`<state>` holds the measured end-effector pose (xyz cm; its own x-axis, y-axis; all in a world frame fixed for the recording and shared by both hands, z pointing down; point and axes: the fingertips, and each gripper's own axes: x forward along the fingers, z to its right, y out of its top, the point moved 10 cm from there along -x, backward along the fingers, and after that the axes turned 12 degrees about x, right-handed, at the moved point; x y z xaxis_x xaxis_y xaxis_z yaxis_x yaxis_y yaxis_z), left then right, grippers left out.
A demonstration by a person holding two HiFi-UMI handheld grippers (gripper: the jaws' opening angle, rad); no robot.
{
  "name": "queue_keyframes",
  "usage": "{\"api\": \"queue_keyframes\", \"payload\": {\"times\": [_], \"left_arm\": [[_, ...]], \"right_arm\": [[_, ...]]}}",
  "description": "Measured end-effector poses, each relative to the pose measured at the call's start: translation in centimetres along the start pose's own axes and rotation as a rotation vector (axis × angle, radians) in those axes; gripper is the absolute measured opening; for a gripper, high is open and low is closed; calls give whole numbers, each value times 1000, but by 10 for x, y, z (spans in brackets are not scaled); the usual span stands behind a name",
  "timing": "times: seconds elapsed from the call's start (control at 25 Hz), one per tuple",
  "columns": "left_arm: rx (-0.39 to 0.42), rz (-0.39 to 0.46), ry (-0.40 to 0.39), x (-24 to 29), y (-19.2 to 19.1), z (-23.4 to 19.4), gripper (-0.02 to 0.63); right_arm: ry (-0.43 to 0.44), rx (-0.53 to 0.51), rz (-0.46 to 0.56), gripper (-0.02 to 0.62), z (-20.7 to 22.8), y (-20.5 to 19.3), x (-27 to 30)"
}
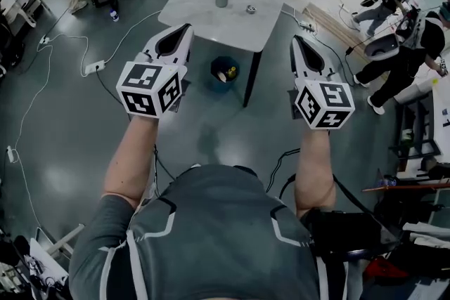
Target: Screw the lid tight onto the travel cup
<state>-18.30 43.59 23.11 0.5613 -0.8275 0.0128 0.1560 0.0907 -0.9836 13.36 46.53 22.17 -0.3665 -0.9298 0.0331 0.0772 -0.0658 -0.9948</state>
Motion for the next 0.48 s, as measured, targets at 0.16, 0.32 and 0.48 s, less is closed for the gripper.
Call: {"api": "queue_keyframes", "payload": {"times": [0.16,0.32,0.48], "left_arm": [[0,-3,-3,-2,-8,-14,9],[22,-28,8,7,-18,-21,9],[67,-48,46,28,-26,-27,9]], "right_arm": [[-6,5,-9,28,-7,-7,9],[-3,10,-21,28,-1,-11,23],[12,14,-18,28,14,-16,47]]}}
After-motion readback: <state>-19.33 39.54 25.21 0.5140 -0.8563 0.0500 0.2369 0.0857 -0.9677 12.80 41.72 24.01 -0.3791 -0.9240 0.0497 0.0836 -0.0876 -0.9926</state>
